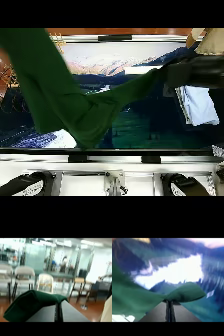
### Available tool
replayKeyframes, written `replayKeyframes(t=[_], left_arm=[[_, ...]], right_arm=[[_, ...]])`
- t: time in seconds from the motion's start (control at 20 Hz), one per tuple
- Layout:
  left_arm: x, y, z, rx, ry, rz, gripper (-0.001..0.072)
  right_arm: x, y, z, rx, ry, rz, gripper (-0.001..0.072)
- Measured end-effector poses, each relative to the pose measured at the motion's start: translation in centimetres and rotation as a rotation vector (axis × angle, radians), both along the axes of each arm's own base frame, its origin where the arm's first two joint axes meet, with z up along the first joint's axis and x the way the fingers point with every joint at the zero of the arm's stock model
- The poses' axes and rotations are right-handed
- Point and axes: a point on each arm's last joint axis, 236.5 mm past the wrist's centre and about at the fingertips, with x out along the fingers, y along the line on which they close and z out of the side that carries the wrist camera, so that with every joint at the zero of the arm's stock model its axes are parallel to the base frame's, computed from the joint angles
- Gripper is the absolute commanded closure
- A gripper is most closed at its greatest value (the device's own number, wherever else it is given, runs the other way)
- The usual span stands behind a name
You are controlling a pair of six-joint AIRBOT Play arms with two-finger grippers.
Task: Fold the shirts.
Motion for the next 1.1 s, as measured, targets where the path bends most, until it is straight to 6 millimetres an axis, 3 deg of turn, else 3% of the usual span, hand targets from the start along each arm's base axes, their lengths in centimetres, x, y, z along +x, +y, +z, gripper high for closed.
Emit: replayKeyframes(t=[0.15,0.2,0.25,0.35,0.45,0.5,0.55,0.65,0.9,1.1], left_arm=[[8.0,-2.7,-12.0,0.096,0.305,-0.049,0.0674],[9.7,-3.6,-16.3,0.114,0.418,-0.073,0.0628],[11.1,-4.6,-21.4,0.123,0.557,-0.104,0.049],[12.2,-6.2,-30.7,0.118,0.834,-0.153,-0.0008],[10.9,-7.3,-38.1,0.133,1.084,-0.197,-0.0012],[9.8,-7.4,-40.8,0.153,1.189,-0.216,-0.0012],[8.4,-7.4,-42.6,0.172,1.278,-0.236,-0.0012],[5.7,-6.3,-44.1,0.216,1.409,-0.258,-0.0011],[-2.1,-2.0,-43.3,0.347,1.632,-0.253,-0.0011],[-8.8,-1.5,-44.5,0.364,1.734,-0.241,-0.0011]], right_arm=[[2.9,-1.2,-8.1,-0.072,0.178,-0.078,0.0637],[3.6,-1.7,-10.8,-0.104,0.231,-0.103,0.0637],[4.1,-2.3,-13.3,-0.135,0.279,-0.124,0.0637],[4.9,-3.4,-17.3,-0.194,0.353,-0.158,0.0637],[5.2,-4.1,-19.8,-0.233,0.399,-0.176,0.0637],[5.4,-4.2,-20.4,-0.241,0.404,-0.185,0.0637],[5.4,-4.4,-20.9,-0.25,0.414,-0.188,0.0634],[5.4,-4.9,-21.6,-0.274,0.423,-0.193,0.0629],[5.3,-5.8,-22.3,-0.32,0.432,-0.201,0.0629],[5.5,-6.9,-22.5,-0.364,0.42,-0.213,0.0629]])
